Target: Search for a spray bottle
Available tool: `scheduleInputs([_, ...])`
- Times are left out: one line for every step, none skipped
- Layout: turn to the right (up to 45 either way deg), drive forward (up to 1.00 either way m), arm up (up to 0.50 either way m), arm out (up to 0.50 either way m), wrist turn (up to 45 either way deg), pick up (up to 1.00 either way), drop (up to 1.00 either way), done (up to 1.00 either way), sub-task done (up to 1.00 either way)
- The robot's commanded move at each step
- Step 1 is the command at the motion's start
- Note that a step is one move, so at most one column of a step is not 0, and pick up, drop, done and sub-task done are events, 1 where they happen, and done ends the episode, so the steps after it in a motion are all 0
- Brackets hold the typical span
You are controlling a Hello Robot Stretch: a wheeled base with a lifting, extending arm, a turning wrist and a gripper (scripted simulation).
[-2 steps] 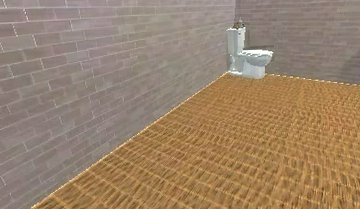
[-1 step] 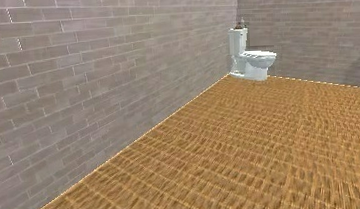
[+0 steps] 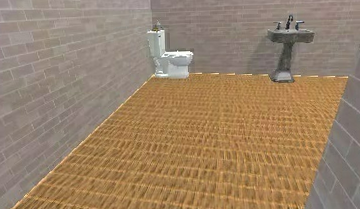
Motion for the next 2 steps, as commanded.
scheduleInputs([0.0,1.00,0.00,0.00,0.0,0.00,0.00,0.00,0.00])
scheduleInputs([3.0,0.00,0.00,0.00,0.0,0.00,0.00,0.00,0.00])
